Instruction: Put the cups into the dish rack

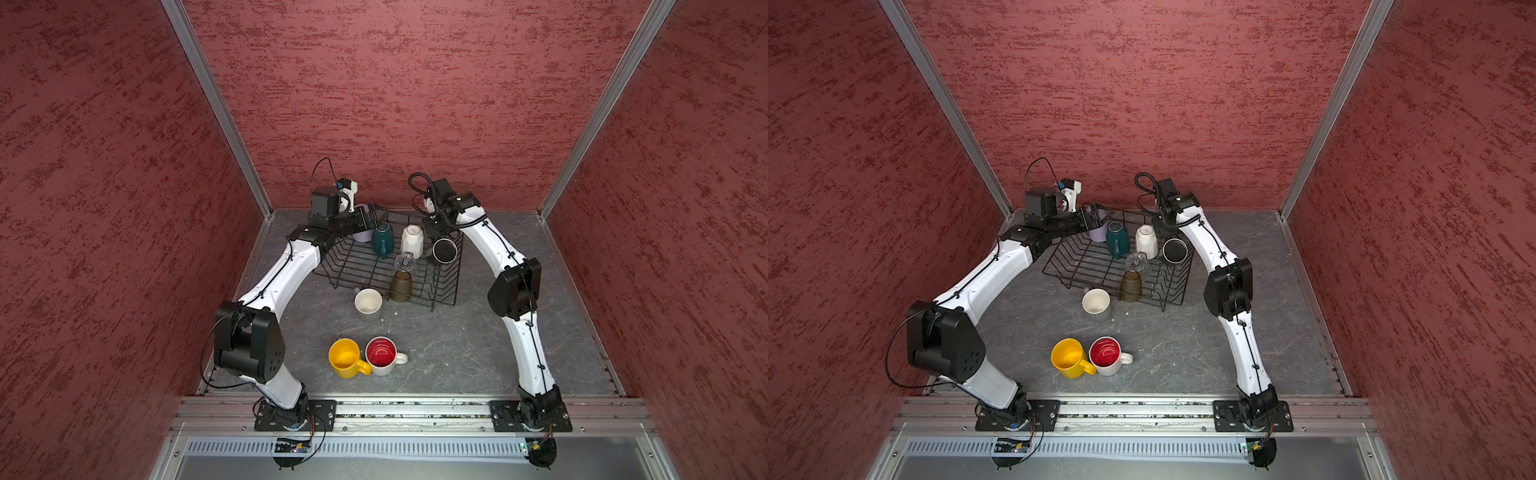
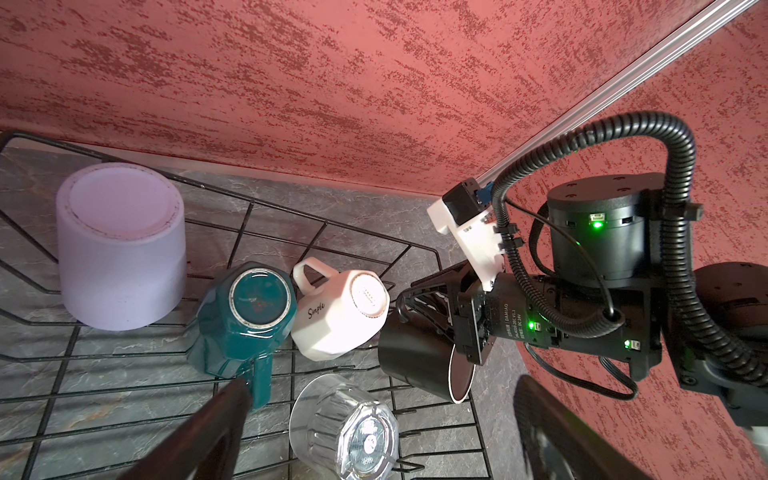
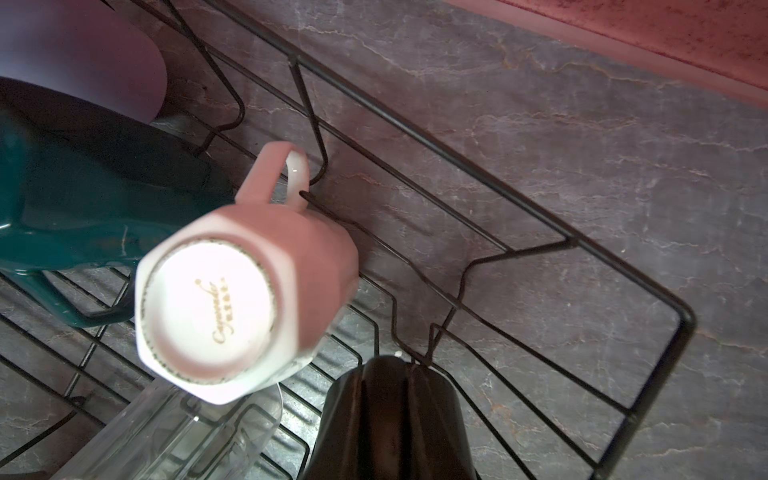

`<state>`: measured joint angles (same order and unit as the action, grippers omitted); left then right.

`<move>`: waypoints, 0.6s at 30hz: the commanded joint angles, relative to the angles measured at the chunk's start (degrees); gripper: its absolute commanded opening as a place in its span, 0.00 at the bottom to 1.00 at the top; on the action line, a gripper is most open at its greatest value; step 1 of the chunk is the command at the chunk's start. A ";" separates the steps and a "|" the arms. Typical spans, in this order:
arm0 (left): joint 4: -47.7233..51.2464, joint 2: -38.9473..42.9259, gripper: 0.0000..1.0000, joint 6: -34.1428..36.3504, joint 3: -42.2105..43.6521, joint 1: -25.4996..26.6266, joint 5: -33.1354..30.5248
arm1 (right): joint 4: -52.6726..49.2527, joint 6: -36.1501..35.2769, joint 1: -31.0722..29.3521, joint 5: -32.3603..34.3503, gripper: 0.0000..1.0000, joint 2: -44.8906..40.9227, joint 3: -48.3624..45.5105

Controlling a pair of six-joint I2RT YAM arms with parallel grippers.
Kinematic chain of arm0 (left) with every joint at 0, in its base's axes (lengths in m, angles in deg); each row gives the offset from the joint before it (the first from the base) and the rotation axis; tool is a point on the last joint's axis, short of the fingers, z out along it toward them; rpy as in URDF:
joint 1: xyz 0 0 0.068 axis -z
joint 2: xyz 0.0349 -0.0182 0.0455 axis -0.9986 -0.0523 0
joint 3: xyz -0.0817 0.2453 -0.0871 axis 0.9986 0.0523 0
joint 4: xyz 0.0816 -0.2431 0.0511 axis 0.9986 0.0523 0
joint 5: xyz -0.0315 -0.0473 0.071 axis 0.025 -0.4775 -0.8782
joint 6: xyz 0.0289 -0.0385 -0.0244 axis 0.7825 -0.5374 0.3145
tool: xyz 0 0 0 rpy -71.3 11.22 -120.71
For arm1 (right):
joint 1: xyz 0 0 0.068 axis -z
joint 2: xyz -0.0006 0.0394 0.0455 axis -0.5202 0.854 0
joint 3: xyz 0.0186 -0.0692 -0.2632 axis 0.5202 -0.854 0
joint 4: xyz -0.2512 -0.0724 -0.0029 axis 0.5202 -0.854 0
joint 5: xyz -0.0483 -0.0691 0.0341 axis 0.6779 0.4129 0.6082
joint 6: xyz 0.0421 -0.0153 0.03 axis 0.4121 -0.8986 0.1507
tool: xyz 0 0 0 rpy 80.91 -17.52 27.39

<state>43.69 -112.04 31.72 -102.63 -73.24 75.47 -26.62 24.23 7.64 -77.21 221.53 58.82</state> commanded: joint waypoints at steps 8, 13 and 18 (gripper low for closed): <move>-0.75 1.54 1.00 -0.03 0.68 -0.49 0.30 | -3.38 -3.85 -1.34 -3.57 0.00 3.51 0.08; -0.69 1.63 1.00 -0.05 0.59 -0.58 0.31 | -3.15 -6.11 -1.41 -3.76 0.00 2.11 0.53; -0.98 1.54 0.99 -0.30 0.59 -0.58 0.60 | -4.18 -8.07 -1.42 -4.44 0.00 1.26 0.26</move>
<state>43.65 -111.88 31.66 -102.63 -73.40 75.62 -26.68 18.20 7.25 -77.93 221.73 59.04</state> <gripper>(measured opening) 0.996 0.178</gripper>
